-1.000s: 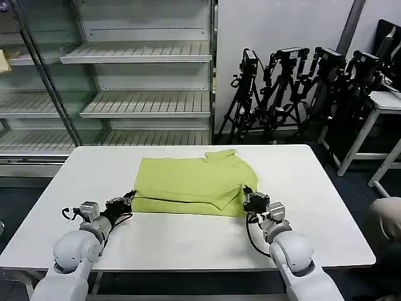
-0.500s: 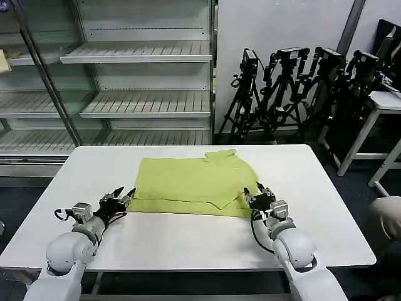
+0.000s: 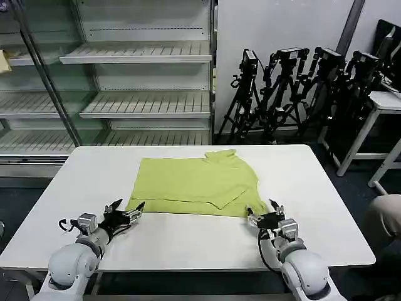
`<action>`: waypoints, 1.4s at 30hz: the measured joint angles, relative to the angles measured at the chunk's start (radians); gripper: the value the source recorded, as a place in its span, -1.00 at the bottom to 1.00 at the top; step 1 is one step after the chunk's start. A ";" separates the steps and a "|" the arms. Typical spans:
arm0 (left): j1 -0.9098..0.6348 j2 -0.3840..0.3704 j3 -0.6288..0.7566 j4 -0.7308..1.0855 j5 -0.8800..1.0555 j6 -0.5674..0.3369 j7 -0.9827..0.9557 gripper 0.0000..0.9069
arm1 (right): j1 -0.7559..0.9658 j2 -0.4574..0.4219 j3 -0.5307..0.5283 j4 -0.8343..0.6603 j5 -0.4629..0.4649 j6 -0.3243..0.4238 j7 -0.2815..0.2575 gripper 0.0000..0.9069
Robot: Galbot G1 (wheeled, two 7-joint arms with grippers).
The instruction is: Fold and organize the clothes.
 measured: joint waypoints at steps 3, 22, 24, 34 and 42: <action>0.006 0.002 0.001 0.001 0.000 0.005 -0.006 -0.98 | -0.007 -0.001 0.000 0.000 0.015 -0.005 0.009 -1.00; 0.050 0.004 -0.002 -0.025 0.022 0.011 -0.008 -0.98 | -0.058 -0.009 0.002 0.037 0.040 -0.016 0.004 -1.00; 0.060 0.003 -0.005 -0.034 0.029 0.012 -0.008 -0.98 | -0.071 -0.014 0.007 0.048 0.039 -0.017 0.002 -1.00; 0.187 -0.017 -0.044 -0.149 0.067 0.015 -0.003 -0.98 | -0.209 -0.028 0.047 0.155 0.018 -0.018 -0.012 -1.00; 0.314 -0.043 -0.082 -0.252 0.089 0.008 0.001 -0.98 | -0.344 -0.010 0.083 0.259 -0.011 -0.013 -0.011 -1.00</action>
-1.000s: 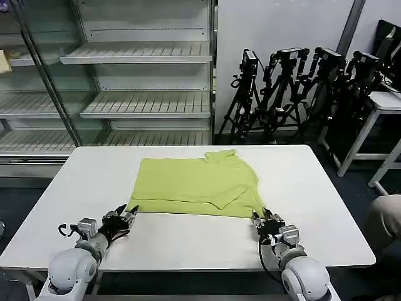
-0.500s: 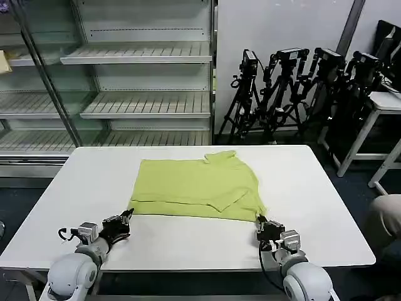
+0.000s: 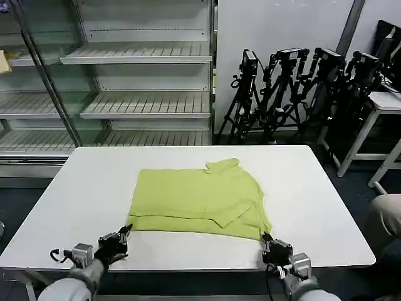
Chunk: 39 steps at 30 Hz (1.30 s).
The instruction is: Fold and organize the clothes.
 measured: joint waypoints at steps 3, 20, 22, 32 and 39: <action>0.034 -0.004 -0.013 -0.026 0.006 -0.001 0.000 -0.98 | -0.038 0.006 0.009 0.033 -0.012 0.000 0.004 -1.00; 0.180 -0.009 -0.079 -0.137 0.060 -0.006 0.048 1.00 | -0.163 -0.002 0.033 0.133 -0.060 -0.005 -0.016 1.00; 0.184 -0.013 -0.085 -0.152 0.073 -0.009 0.053 1.00 | -0.172 -0.001 0.039 0.146 -0.060 -0.006 -0.023 1.00; 0.159 0.013 -0.140 -0.227 0.100 -0.011 0.074 1.00 | -0.149 -0.005 0.080 0.215 -0.024 -0.006 -0.019 1.00; 0.053 0.026 -0.121 -0.188 0.112 -0.054 0.074 1.00 | 0.031 0.024 0.043 0.124 -0.008 -0.008 0.004 1.00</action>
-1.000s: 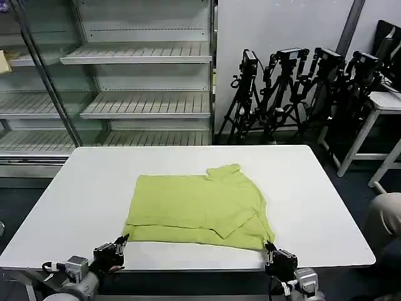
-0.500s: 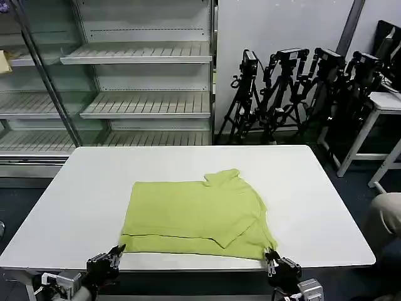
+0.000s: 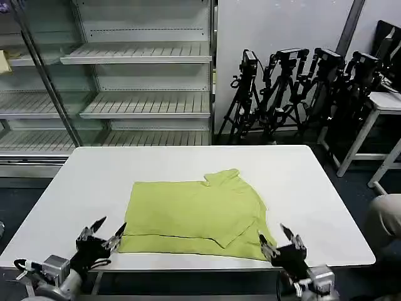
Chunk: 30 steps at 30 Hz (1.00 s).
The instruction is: Fold and organize the clothes.
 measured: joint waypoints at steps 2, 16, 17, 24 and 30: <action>-0.043 0.010 0.015 0.031 -0.004 -0.016 -0.003 1.00 | 0.072 0.012 -0.019 -0.051 0.002 -0.001 0.012 1.00; -0.408 0.050 0.201 0.368 -0.089 -0.042 -0.032 1.00 | 0.552 0.098 -0.146 -0.474 0.017 -0.002 0.054 1.00; -0.424 0.049 0.207 0.390 -0.090 -0.044 -0.035 1.00 | 0.582 0.108 -0.154 -0.508 0.015 -0.002 0.055 1.00; -0.461 0.053 0.217 0.469 -0.085 -0.061 -0.056 1.00 | 0.733 0.165 -0.187 -0.693 0.002 0.000 0.053 1.00; -0.472 0.070 0.235 0.531 -0.089 -0.107 -0.044 1.00 | 0.816 0.215 -0.187 -0.820 -0.007 0.001 0.053 1.00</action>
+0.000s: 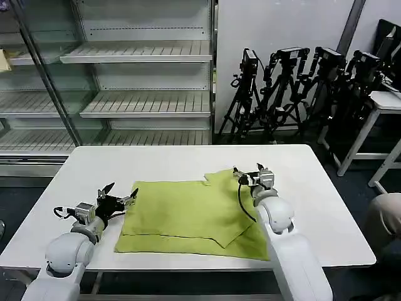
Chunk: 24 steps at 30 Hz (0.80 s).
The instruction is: Fold and organize the clothes.
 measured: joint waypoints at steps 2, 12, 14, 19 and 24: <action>-0.020 0.004 0.012 0.037 -0.008 -0.017 0.009 1.00 | 0.020 0.012 0.003 -0.035 -0.004 0.000 0.000 1.00; -0.160 0.027 0.075 0.217 -0.058 -0.030 0.051 1.00 | 0.062 0.044 -0.005 -0.149 -0.007 -0.001 0.003 1.00; -0.187 0.026 0.082 0.242 -0.069 -0.024 0.056 1.00 | 0.068 0.053 -0.005 -0.163 -0.002 -0.001 0.007 1.00; -0.239 0.024 0.104 0.284 -0.089 -0.005 0.062 1.00 | 0.081 0.059 -0.005 -0.192 0.010 -0.002 0.015 1.00; -0.276 0.022 0.124 0.311 -0.092 0.026 0.059 1.00 | 0.087 0.065 -0.005 -0.209 0.020 -0.002 0.021 1.00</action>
